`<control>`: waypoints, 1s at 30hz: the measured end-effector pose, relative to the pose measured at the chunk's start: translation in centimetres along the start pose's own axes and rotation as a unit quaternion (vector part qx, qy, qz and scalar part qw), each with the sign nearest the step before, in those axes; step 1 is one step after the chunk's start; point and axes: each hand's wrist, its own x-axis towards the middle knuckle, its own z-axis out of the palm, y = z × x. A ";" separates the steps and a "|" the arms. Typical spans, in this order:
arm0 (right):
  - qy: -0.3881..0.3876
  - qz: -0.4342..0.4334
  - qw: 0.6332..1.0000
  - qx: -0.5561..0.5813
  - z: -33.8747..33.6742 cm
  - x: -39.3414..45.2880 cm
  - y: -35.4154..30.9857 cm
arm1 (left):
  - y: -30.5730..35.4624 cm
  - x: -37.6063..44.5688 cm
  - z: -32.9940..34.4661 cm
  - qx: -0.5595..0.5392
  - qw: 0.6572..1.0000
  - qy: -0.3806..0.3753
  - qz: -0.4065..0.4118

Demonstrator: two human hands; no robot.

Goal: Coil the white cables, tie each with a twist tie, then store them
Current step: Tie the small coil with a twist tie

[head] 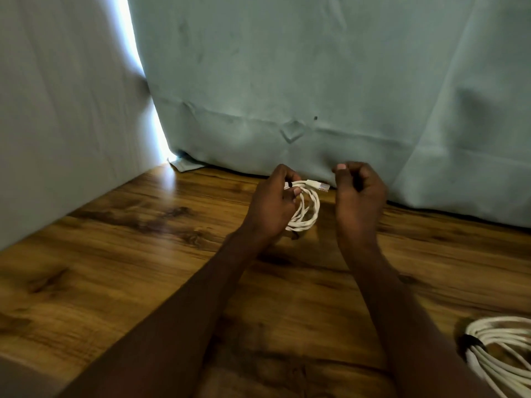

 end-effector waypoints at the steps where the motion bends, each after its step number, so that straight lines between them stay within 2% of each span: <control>1: -0.025 -0.069 0.997 -0.017 -0.1 -0.4 -0.6 | -0.2 0.0 0.0 -0.031 0.999 -0.005 -0.024; 3: -0.123 -0.156 0.972 -0.127 0.1 -1.1 -0.8 | -0.9 0.2 0.0 -0.092 0.994 -0.016 -0.061; 4: -0.173 -0.169 0.947 -0.210 0.4 -1.4 -0.6 | -1.1 0.3 -0.1 -0.109 0.991 -0.016 -0.072; 6: -0.229 -0.134 0.914 -0.309 0.7 -1.4 0.3 | -1.1 0.6 -0.2 -0.123 0.987 -0.008 -0.104; 9: -0.261 -0.099 0.901 -0.332 0.4 -1.3 1.2 | -0.6 1.0 -0.4 -0.160 0.973 -0.007 -0.164; 13: -0.306 -0.078 0.877 -0.363 0.5 -1.6 1.8 | -0.4 1.4 -0.6 -0.256 0.938 -0.043 -0.230; 16: -0.286 -0.071 0.888 -0.354 0.8 -1.9 1.8 | -0.2 1.7 -1.0 -0.339 0.902 -0.040 -0.264; 18: -0.260 -0.085 0.902 -0.333 0.9 -1.9 1.8 | -0.2 1.8 -1.0 -0.351 0.895 -0.029 -0.275; 24: -0.237 -0.186 0.919 -0.254 1.1 -2.3 1.3 | -0.1 1.4 -0.4 -0.254 0.932 -0.028 -0.257; 27: -0.221 -0.124 0.954 -0.158 1.3 -2.2 1.2 | -0.9 1.4 -0.2 -0.211 0.948 0.001 -0.238; 30: -0.184 -0.029 0.981 -0.046 1.5 -1.7 0.7 | -1.4 0.8 -0.3 -0.091 0.984 -0.019 -0.151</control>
